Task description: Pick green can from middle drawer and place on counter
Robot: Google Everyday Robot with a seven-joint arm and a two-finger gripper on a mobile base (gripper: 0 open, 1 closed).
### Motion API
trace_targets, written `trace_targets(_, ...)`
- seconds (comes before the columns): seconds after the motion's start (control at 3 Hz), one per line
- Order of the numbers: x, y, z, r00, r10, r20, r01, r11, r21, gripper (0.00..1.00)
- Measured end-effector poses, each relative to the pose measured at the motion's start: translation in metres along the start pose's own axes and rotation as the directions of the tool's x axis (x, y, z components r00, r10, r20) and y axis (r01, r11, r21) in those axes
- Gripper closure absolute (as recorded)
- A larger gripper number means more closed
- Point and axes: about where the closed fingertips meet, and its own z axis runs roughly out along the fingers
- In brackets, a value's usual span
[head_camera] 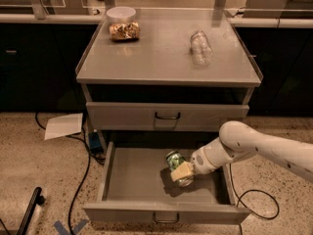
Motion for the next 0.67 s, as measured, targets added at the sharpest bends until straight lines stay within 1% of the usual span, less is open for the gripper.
trace_targets(0.33, 0.0, 0.0, 0.0, 1.0, 0.0, -0.001, 0.0, 1.0, -0.001, 1.0)
trace_targets(0.67, -0.004, 0.035, -0.02, 0.997, -0.07, 0.022, 0.069, 0.9971, 0.031, 1.0)
